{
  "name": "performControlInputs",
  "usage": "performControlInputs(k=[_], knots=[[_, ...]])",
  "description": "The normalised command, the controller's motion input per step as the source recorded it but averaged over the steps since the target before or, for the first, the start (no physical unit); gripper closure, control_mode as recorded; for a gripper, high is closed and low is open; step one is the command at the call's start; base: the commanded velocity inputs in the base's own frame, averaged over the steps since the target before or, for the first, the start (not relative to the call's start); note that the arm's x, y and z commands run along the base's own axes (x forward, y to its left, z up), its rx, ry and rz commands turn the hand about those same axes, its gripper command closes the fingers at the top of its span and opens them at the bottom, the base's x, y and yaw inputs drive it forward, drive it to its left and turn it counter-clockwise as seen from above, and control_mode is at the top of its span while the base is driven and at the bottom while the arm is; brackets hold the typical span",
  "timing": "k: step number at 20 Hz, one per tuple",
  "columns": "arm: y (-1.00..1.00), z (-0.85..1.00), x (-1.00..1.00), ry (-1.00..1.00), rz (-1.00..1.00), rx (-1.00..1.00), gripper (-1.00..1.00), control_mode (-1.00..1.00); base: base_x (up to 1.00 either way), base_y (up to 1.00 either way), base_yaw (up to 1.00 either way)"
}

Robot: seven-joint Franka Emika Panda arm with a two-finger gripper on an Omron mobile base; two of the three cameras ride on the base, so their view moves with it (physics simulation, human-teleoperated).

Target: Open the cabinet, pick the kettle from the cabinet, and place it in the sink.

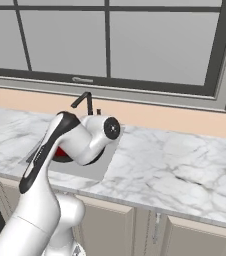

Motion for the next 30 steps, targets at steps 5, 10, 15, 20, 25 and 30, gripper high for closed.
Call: performControlInputs(k=[5, 10, 15, 20, 25, 30], knots=[[0.04, -0.24, 0.31, 0.00, 0.00, -0.05, 1.00, -1.00, 0.00, 0.00, 0.00], [0.10, -0.20, 0.33, 0.00, 0.00, -0.08, 1.00, -1.00, 0.00, 0.00, 0.00], [0.13, -0.22, 0.29, -0.02, 0.00, -0.03, 1.00, -1.00, 0.00, 0.00, 0.00], [0.06, -0.27, 0.15, -0.11, 0.01, 0.00, 1.00, -1.00, 0.00, 0.00, 0.00], [0.04, -0.27, 0.17, -0.09, 0.01, 0.00, 1.00, -1.00, 0.00, 0.00, 0.00], [0.06, -0.20, 0.26, 0.00, 0.00, 0.00, 1.00, -1.00, 0.00, 0.00, 0.00]])
